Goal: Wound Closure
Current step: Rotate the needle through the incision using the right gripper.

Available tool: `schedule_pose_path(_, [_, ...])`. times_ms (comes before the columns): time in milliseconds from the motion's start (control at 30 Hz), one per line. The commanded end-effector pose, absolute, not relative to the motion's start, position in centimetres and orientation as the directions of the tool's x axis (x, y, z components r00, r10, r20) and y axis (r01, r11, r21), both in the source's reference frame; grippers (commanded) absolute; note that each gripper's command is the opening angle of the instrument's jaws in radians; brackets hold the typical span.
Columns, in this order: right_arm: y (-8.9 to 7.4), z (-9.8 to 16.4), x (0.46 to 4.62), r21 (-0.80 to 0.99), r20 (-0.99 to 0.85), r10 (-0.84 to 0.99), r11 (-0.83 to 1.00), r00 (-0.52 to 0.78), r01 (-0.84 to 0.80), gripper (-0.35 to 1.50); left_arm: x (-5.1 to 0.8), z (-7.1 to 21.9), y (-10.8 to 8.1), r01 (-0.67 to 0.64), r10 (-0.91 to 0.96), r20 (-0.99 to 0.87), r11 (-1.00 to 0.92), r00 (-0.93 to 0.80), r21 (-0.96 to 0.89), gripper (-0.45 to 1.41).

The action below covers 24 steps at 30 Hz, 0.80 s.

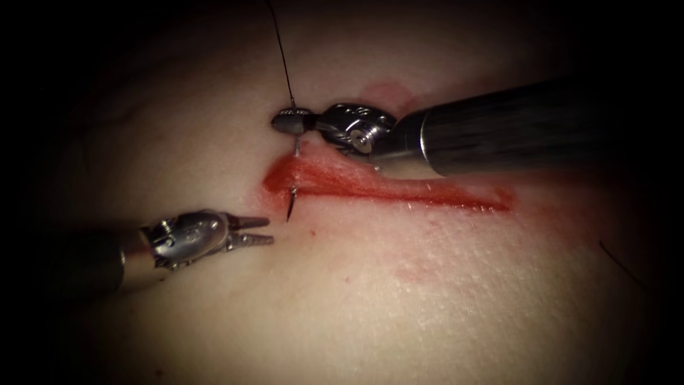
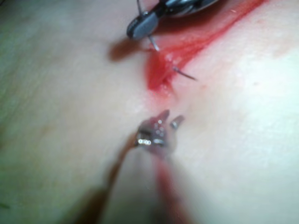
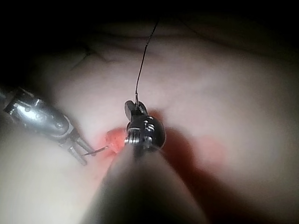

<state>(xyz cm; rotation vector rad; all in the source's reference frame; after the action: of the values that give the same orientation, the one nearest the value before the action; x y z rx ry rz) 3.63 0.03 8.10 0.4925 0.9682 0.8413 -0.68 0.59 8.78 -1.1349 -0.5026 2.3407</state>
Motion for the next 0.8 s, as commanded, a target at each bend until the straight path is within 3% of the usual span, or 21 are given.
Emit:
schedule_pose_path(33, [-0.04,8.17,3.7,0.719,-0.491,0.817,0.576,0.302,-0.389,-0.35,-0.73,8.86,0.56,-0.264,0.57,-0.623,-0.814,-0.535,-0.518,-0.1])
schedule_pose_path(467, [-0.29,8.1,3.72,0.831,-0.29,0.902,0.403,0.32,-0.383,-0.35,-0.74,8.88,0.57,-0.267,0.568,-0.619,-0.815,-0.542,-0.514,-0.09])
schedule_pose_path(800, [-0.21,8.14,3.49,0.749,-0.29,0.889,0.442,0.355,-0.494,-0.35,-0.78,8.88,0.57,-0.268,0.565,-0.621,-0.817,-0.543,-0.51,-0.09])
